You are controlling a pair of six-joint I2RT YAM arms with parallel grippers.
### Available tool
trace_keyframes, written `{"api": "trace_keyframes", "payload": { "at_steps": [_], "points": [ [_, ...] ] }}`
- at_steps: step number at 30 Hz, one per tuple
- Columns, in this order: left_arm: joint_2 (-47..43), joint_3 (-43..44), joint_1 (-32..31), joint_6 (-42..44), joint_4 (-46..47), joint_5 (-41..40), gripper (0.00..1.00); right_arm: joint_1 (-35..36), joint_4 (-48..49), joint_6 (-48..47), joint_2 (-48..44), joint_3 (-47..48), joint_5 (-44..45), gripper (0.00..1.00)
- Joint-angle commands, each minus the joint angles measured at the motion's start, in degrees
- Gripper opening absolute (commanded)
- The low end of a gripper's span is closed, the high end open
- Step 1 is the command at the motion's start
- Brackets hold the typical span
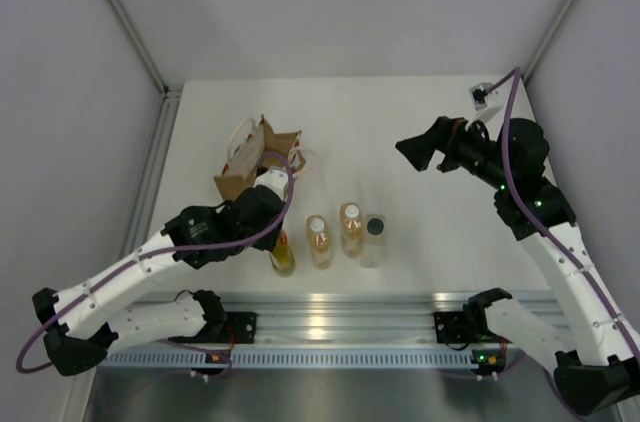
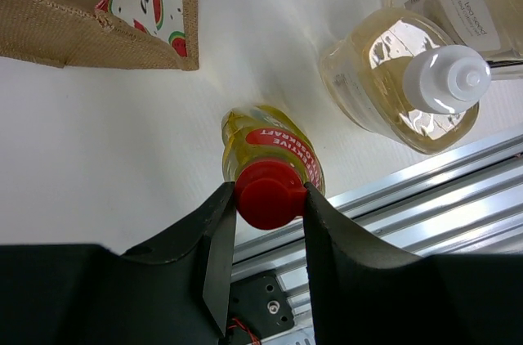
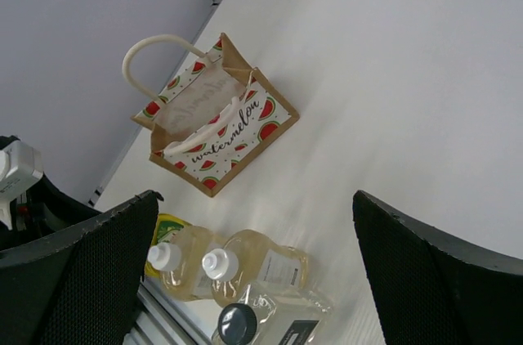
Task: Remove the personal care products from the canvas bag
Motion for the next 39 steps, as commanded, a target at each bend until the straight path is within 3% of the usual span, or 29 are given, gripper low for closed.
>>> {"api": "trace_keyframes", "payload": {
  "at_steps": [1,9,10,13,15,16,18,20,25,28,32,35,39],
  "points": [
    [-0.23,0.42,-1.53,-1.47,7.72,-4.28,0.00,-0.75,-3.73,-2.47,-2.98,0.80,1.48,0.99],
    [4.60,1.73,-3.29,-1.73,8.25,-4.89,0.00,-0.66,-8.57,-5.28,-5.18,0.89,8.50,0.99],
    [4.87,2.00,-3.38,-1.73,8.34,-4.89,0.05,-0.66,-9.09,-5.63,-5.53,0.71,11.12,0.99],
    [5.48,2.52,-3.38,-1.47,8.16,-5.51,0.40,-0.66,-10.86,-6.60,-6.32,-0.25,14.74,1.00],
    [5.75,2.96,-3.38,-1.12,8.08,-6.29,0.55,-0.66,-11.38,-6.86,-6.76,-0.69,16.07,0.99],
    [5.92,3.23,-3.38,-0.94,7.99,-6.91,0.70,-0.75,-11.56,-7.04,-6.94,-0.78,16.94,0.99],
    [6.01,3.58,-3.38,-1.03,7.99,-7.96,0.77,-0.66,-11.73,-7.39,-6.94,-0.96,18.00,0.99],
    [5.84,4.46,-3.38,-0.94,7.90,-9.98,0.97,-0.66,-12.09,-7.48,-6.76,-0.87,19.41,0.99],
    [5.05,6.83,-2.42,-1.29,7.55,-17.27,0.98,-0.66,-12.44,-8.18,-6.06,-1.31,25.45,1.00],
    [6.01,9.46,3.46,-1.82,7.37,-21.67,0.98,-0.66,-12.44,-9.85,-6.50,-2.54,30.99,0.99],
    [8.38,13.24,20.38,-2.44,8.07,-21.07,0.98,-0.66,-12.53,-12.13,-7.03,-3.15,35.41,0.99],
    [8.65,16.49,29.01,-2.26,8.69,-16.94,0.98,-0.66,-13.05,-12.93,-7.64,-3.07,37.86,0.99],
    [5.76,16.60,34.67,-0.77,8.51,-16.83,0.98,-0.66,-16.82,-13.02,-8.78,-2.02,42.96,0.99]
  ]
}}
